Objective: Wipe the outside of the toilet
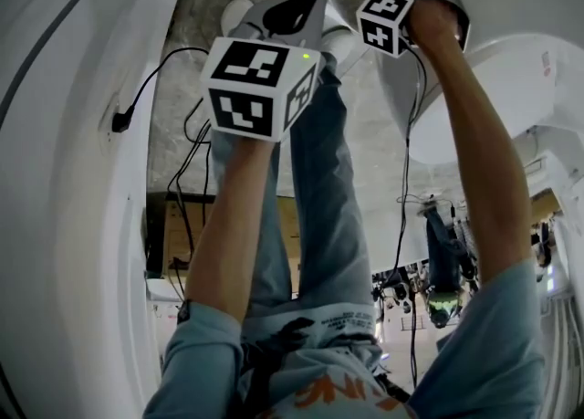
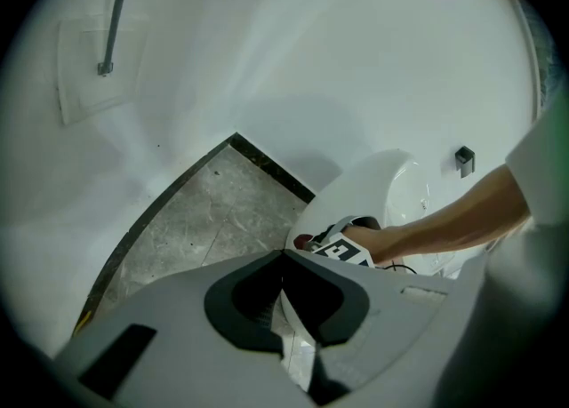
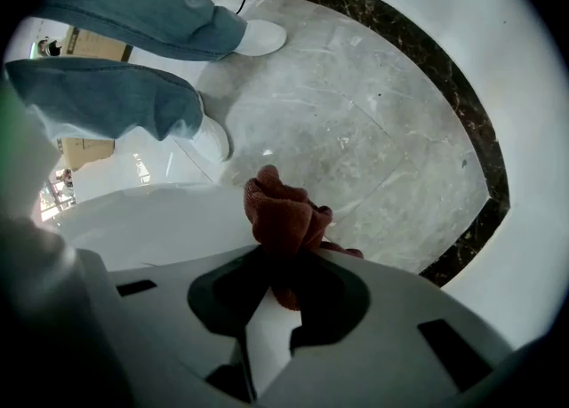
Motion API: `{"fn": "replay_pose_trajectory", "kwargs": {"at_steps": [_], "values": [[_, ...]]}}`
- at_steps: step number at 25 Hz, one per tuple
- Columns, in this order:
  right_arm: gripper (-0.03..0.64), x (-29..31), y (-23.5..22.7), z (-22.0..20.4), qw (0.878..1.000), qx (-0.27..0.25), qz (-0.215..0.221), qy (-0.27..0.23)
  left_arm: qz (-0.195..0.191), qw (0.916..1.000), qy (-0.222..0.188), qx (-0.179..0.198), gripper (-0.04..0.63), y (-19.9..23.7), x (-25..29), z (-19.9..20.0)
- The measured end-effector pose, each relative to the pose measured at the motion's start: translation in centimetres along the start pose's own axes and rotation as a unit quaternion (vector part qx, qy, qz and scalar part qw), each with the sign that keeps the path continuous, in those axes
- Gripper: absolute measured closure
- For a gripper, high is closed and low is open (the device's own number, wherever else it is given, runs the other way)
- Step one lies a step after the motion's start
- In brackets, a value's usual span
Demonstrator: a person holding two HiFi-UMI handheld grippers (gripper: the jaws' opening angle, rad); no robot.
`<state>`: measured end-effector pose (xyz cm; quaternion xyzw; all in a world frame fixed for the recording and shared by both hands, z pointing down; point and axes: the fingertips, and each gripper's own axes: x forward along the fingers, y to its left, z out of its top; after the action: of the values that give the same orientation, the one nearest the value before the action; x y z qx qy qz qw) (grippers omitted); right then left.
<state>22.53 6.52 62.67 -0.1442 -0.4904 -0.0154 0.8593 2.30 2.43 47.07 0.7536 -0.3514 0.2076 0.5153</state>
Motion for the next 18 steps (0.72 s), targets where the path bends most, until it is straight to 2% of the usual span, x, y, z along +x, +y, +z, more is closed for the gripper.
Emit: {"fn": "replay_pose_trajectory", "kwargs": {"at_steps": [9,18], "values": [[0.549,-1.2,4.9,3.2,0.999,0.018,0.041,-0.026,-0.001,1.0000,-0.002,0.000,0.601,-0.7,-0.7,-0.4],[0.550,-2.2,11.9,7.3,0.991,0.055,0.111,-0.046,0.003,1.0000,0.007,0.006,0.601,-1.0,-2.2,-2.8]]}}
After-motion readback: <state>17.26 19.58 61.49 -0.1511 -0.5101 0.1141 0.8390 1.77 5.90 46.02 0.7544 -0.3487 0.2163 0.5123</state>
